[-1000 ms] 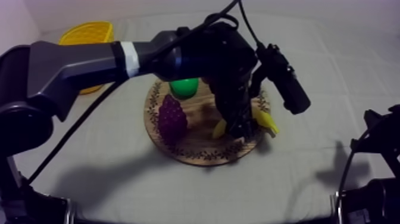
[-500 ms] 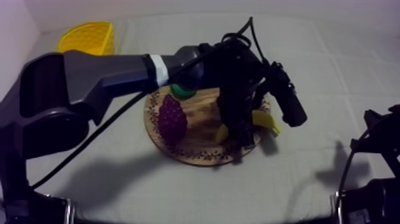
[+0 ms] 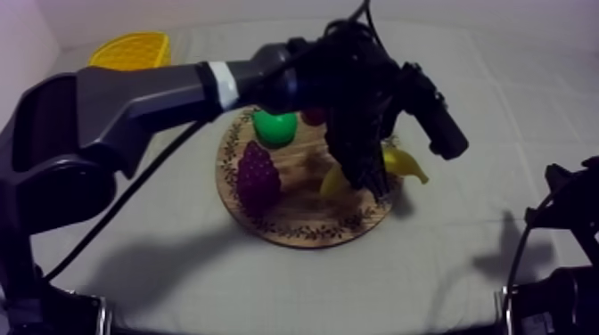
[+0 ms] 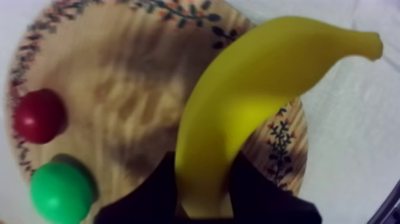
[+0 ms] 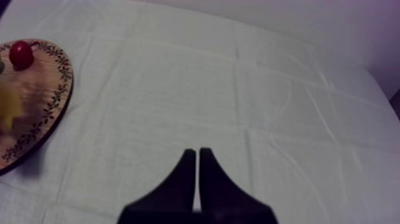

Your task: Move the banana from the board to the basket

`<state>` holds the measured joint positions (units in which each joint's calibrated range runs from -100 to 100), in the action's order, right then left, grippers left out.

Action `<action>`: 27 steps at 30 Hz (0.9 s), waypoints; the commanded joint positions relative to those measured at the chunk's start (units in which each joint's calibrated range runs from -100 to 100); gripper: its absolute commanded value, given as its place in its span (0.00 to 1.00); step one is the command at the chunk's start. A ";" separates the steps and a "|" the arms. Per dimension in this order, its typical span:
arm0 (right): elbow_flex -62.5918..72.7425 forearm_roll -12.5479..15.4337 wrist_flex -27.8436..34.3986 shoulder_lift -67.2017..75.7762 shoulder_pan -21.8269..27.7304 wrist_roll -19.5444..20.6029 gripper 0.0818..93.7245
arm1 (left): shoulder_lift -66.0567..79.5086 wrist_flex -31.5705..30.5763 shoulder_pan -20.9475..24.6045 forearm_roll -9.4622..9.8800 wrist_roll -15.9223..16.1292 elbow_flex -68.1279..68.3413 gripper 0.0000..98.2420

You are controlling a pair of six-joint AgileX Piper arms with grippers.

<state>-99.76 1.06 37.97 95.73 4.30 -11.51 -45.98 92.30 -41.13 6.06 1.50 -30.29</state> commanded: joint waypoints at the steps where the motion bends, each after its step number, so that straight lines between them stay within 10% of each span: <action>1: -0.02 -0.01 0.01 0.02 -0.01 0.01 0.00 | 3.04 1.34 0.14 0.94 -0.21 -0.46 0.23; 27: -0.02 -0.01 0.01 0.02 -0.01 0.01 0.00 | 34.48 2.71 28.48 8.36 -0.21 13.50 0.26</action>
<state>-99.76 1.06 37.97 95.73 4.30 -11.51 -11.72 95.40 -17.21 14.27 1.26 -18.00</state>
